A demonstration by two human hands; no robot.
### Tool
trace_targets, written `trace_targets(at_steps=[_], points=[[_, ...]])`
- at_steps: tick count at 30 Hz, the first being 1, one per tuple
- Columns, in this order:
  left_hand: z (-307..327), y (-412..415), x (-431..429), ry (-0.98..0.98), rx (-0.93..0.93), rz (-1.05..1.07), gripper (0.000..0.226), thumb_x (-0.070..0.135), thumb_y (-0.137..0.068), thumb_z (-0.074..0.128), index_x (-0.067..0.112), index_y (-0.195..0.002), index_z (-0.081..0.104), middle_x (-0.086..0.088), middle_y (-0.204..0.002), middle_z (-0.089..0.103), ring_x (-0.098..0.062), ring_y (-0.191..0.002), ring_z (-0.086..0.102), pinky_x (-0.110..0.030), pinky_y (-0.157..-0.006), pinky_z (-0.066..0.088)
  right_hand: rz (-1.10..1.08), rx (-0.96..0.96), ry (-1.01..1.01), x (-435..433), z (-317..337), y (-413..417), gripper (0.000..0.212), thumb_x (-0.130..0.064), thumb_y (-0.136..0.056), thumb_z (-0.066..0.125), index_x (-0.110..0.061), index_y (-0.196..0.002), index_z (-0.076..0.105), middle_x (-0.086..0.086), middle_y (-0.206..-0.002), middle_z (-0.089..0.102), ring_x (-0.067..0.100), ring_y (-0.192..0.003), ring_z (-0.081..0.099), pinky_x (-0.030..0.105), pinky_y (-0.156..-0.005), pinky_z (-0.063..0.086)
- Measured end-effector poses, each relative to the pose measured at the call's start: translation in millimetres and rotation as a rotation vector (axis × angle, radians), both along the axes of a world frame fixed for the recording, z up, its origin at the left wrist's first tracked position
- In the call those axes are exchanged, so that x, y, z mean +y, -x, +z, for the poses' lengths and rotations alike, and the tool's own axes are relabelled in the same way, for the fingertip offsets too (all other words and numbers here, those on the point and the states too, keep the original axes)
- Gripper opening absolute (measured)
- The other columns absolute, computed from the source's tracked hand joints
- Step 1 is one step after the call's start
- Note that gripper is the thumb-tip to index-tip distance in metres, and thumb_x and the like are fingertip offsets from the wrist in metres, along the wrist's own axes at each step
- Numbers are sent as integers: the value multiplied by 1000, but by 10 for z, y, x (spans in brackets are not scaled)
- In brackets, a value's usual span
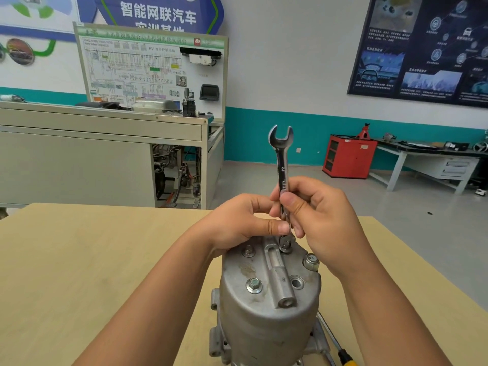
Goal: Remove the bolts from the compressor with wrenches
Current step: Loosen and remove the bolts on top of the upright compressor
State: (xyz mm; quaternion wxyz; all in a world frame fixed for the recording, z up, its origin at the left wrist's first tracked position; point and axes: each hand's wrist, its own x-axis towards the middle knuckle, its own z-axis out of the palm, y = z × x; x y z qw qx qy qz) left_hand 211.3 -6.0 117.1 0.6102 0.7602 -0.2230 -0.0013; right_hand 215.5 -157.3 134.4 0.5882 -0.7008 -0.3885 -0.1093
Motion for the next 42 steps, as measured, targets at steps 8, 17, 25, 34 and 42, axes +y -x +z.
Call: trace_targets(at_steps=[8, 17, 25, 34, 42], points=[[112, 56, -58, -161, -48, 11, 29, 9, -80, 69, 31, -61, 66, -3, -95, 64, -15, -96, 59, -39, -104, 39, 237, 90, -109, -167, -99, -4, 22, -25, -89, 49, -33, -77, 65, -8, -63, 57, 3, -53, 43, 12, -56, 39], [80, 44, -89, -179, -69, 95, 15, 12, -79, 72, 15, -68, 62, -8, -106, 66, -18, -105, 60, -38, -105, 37, -90, 16, -118, -118, -88, 4, 18, -42, -85, 54, -34, -80, 69, 6, -57, 57, 5, -40, 41, 17, -45, 38], [98, 66, -47, -200, -70, 13, 11, 10, -90, 58, 6, -84, 67, -7, -94, 64, -12, -93, 57, -33, -98, 40, -10, 111, -60, -56, 13, -77, 15, -7, -95, 49, -20, -89, 55, 0, -55, 60, 9, -31, 45, 13, -38, 35], [67, 68, -78, -56, -77, 75, 14, 29, -74, 64, 17, -82, 67, 3, -89, 64, -9, -89, 56, -25, -91, 42, 24, 18, -146, -82, 75, -23, 16, -11, -97, 43, -20, -91, 55, -5, -60, 57, 5, -38, 40, 14, -44, 38], [45, 51, -75, -76, -73, 91, 11, 26, -77, 66, 16, -82, 66, 4, -86, 64, -9, -85, 56, -21, -86, 42, 67, 18, -111, -84, 16, -62, 20, -11, -98, 40, -19, -90, 56, -3, -63, 56, 6, -41, 41, 12, -47, 37]])
